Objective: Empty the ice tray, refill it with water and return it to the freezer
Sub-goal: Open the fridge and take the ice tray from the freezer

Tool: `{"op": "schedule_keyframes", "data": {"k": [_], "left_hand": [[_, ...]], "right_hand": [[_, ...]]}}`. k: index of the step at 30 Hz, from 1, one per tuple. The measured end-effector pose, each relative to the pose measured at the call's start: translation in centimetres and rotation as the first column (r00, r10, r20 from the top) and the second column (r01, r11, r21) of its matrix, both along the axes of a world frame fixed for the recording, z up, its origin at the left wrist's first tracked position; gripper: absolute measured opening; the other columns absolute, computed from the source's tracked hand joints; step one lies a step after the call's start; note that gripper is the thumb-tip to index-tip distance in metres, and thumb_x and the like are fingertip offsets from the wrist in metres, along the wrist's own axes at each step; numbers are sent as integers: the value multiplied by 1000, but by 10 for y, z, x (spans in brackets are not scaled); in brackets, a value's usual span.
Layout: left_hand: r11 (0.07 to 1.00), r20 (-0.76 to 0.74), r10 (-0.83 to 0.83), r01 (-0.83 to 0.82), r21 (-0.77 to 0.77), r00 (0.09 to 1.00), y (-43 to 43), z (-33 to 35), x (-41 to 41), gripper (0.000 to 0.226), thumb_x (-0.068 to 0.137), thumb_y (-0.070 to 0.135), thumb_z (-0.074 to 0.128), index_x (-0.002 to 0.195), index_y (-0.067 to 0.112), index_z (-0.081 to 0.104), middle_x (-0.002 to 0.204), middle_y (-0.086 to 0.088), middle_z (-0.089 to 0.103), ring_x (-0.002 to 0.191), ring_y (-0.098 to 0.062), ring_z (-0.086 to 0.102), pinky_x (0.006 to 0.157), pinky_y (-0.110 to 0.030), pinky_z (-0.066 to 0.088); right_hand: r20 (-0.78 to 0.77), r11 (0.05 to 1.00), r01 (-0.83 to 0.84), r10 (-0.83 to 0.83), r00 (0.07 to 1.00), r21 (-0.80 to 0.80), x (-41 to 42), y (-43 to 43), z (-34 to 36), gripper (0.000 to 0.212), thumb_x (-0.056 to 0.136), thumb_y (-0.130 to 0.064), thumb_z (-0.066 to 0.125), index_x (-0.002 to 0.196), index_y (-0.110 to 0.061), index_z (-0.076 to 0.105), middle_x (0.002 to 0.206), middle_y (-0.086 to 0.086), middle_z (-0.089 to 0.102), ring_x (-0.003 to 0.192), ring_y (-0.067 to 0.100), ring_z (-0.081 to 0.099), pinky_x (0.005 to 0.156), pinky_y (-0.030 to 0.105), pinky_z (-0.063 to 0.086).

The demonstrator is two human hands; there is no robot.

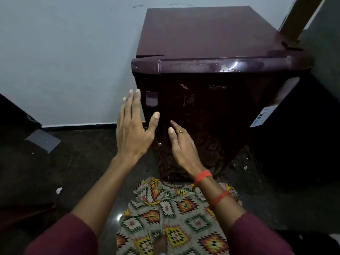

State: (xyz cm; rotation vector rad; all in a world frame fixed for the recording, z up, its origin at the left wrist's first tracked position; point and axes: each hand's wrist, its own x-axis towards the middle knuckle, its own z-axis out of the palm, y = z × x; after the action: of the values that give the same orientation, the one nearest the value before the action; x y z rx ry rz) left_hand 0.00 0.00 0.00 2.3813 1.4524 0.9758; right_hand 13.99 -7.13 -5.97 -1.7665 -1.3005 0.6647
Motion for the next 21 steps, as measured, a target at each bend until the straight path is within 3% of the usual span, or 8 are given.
{"op": "schedule_keyframes", "data": {"k": [7,10,13,17,19,21], "left_hand": [[996,-41,-2,6,92,999,59,27,-12,78,99,65,33,160,18,21,167,-9,22,155,-27,15,124,-43,18],[994,-43,-8,12,106,999,80,37,-9,75,99,65,32,159,19,28,166,-9,26,154,-28,18,123,-45,22],[993,-67,-53,60,101,996,97,43,-3,72,101,62,34,157,17,31,164,-8,31,153,-26,21,124,-45,23],[988,-112,-110,120,95,988,113,47,3,68,102,58,39,155,15,35,163,-9,33,152,-26,25,122,-45,27],[987,-112,-123,133,93,986,119,49,5,67,102,56,40,155,15,37,162,-9,34,151,-27,26,121,-46,29],[985,-103,-140,150,90,985,125,51,7,65,102,55,42,153,14,39,161,-9,35,151,-27,27,121,-46,30]], "right_hand": [[-26,1000,-19,19,999,8,-19,44,2,59,104,-59,26,151,-24,38,154,0,45,141,17,43,113,39,39],[-50,999,33,-32,998,22,-22,58,0,52,103,-59,28,139,-25,42,135,3,60,124,21,56,92,30,42],[-93,996,90,-90,992,3,-23,70,-1,38,103,-59,28,124,-31,43,107,-2,66,103,20,64,81,34,45],[-132,995,96,-95,987,-2,-27,84,-3,46,104,-58,27,132,-28,47,111,-4,62,111,21,61,90,37,50],[-123,995,96,-95,988,2,-30,90,-4,46,104,-59,24,125,-27,51,112,-2,65,110,21,62,89,37,48],[-121,994,107,-104,987,21,-34,93,-6,50,103,-62,20,113,-26,53,99,-6,62,99,21,63,83,39,48]]}}
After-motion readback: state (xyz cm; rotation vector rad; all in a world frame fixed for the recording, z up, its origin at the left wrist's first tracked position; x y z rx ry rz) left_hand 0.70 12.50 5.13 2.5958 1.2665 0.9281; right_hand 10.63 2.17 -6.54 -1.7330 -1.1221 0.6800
